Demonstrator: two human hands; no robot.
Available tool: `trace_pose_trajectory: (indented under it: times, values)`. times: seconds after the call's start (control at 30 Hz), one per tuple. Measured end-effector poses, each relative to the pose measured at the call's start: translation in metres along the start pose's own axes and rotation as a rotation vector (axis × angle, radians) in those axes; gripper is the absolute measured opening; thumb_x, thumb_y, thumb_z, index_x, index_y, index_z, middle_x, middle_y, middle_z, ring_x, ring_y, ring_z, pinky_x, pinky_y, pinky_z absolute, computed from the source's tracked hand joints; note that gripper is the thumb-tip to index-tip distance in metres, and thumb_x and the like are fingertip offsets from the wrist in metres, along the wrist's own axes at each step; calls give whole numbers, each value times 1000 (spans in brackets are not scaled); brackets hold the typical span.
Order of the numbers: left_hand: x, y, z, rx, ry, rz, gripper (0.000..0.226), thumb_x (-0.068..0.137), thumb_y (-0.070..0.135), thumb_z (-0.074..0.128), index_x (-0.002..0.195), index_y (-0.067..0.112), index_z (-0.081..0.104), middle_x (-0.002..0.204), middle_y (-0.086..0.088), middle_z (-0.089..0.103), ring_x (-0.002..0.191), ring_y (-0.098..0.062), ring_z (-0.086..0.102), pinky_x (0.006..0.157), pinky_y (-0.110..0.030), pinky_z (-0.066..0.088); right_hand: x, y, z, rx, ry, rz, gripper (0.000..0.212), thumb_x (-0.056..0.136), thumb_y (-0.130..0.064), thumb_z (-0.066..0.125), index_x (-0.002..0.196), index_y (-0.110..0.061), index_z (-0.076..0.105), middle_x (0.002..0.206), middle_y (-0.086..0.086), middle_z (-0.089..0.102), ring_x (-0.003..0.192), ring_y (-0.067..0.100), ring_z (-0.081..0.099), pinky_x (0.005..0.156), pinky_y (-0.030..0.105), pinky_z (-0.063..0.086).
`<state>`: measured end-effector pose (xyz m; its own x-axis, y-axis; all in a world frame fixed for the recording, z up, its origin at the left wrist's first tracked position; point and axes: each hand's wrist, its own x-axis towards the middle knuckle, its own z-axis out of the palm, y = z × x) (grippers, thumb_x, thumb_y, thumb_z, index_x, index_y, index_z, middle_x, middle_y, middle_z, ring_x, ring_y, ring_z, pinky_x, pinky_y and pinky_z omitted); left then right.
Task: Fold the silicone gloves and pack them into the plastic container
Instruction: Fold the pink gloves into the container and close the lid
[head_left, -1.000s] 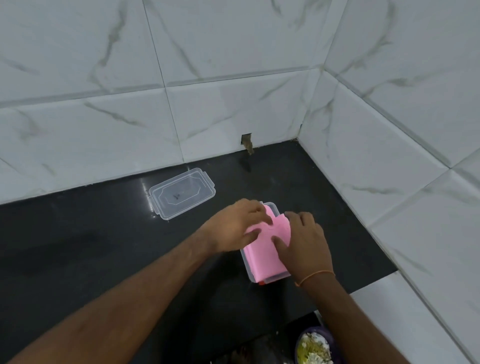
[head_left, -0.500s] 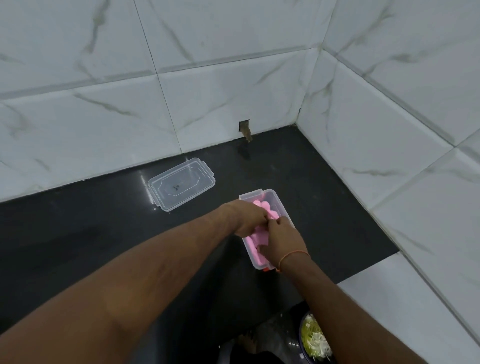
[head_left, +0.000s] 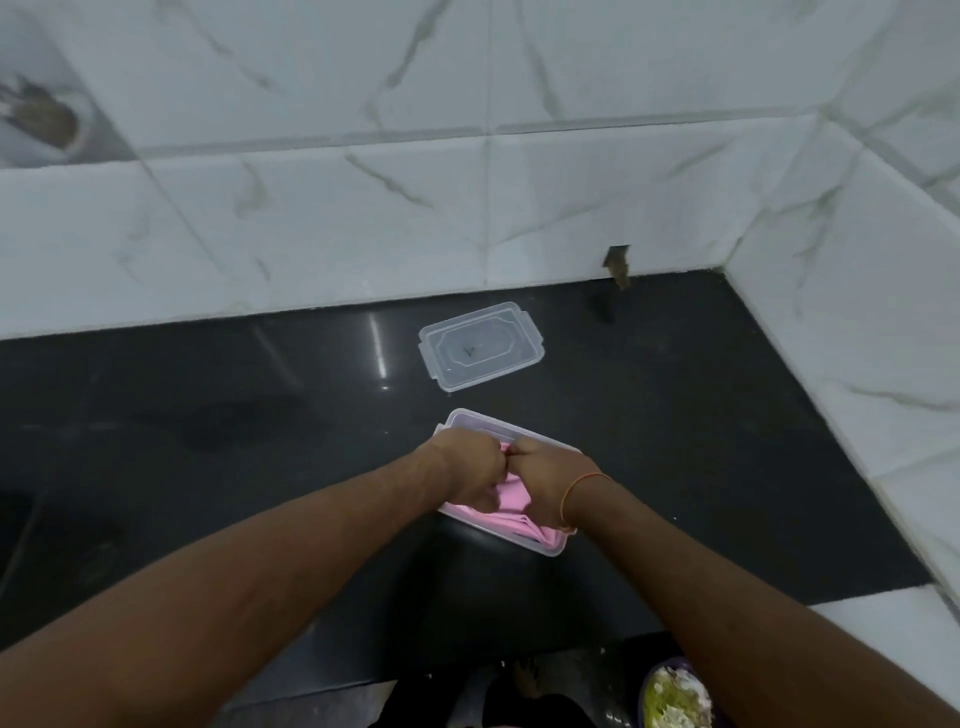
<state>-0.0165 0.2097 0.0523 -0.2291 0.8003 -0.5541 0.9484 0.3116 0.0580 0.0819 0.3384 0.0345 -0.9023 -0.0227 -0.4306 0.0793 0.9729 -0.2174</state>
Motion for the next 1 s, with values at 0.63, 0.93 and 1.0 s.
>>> trace_pose_trajectory:
  times: [0.63,0.93,1.0]
  values:
    - [-84,-70,60,-198,332,-310,40,110,50,48,116,22,76,117,-2,73,114,-27,67,86,-39,57,63,-53,-5,-124,72,-293,49,98,-26,57,146,-32,52,150,-11,54,129,19,58,100,40,55]
    - [-89,-81,112,-774,793,-516,58,112,32,48,168,20,39,173,1,39,161,-22,31,129,-44,32,29,-53,40,501,658,250,51,106,-25,55,154,-12,46,157,7,48,145,24,42,122,37,32]
    - [-83,-77,122,-959,788,-542,57,115,21,45,170,14,35,175,-5,37,163,-24,29,135,-40,22,33,-55,52,666,578,339,53,110,-29,47,159,-12,37,162,9,43,149,26,39,122,34,28]
